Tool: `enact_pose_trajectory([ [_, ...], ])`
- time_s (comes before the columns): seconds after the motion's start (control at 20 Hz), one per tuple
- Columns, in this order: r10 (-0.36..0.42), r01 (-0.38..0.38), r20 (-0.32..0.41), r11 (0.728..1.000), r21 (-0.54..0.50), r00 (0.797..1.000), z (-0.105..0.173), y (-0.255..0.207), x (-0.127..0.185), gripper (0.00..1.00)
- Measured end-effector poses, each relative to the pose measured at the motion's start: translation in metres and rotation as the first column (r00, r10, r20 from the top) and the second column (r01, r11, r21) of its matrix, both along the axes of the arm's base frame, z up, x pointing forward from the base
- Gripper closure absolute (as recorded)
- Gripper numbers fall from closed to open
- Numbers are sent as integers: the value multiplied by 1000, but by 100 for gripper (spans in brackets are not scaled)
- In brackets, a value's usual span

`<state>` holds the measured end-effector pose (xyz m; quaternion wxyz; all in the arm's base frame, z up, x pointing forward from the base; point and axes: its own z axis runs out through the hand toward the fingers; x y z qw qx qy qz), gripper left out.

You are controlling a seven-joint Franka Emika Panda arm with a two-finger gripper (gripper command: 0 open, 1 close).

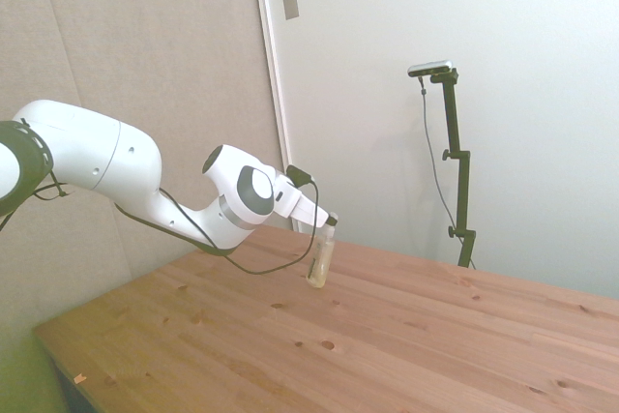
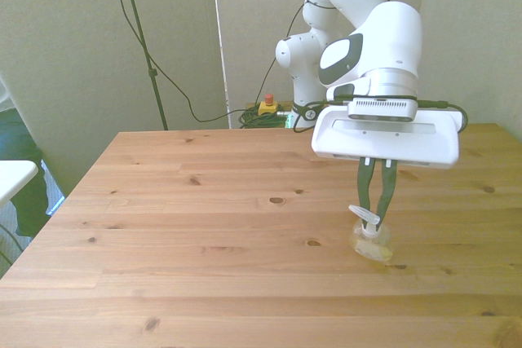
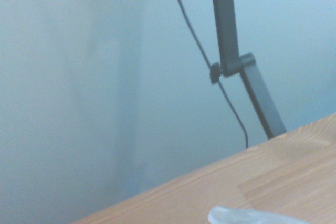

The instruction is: Stand the sanitizer

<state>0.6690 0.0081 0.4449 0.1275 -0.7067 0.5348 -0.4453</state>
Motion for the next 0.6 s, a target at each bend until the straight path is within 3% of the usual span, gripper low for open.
enact_pose_trajectory([
  [0.35, -35, 44, 136, 997, -61, 990, -18, 35, -14, 100],
  [0.55, -38, 59, 195, 993, -102, 980, -30, 54, -38, 100],
  [0.6, -38, 62, 196, 991, -115, 980, -37, 57, -46, 0],
])
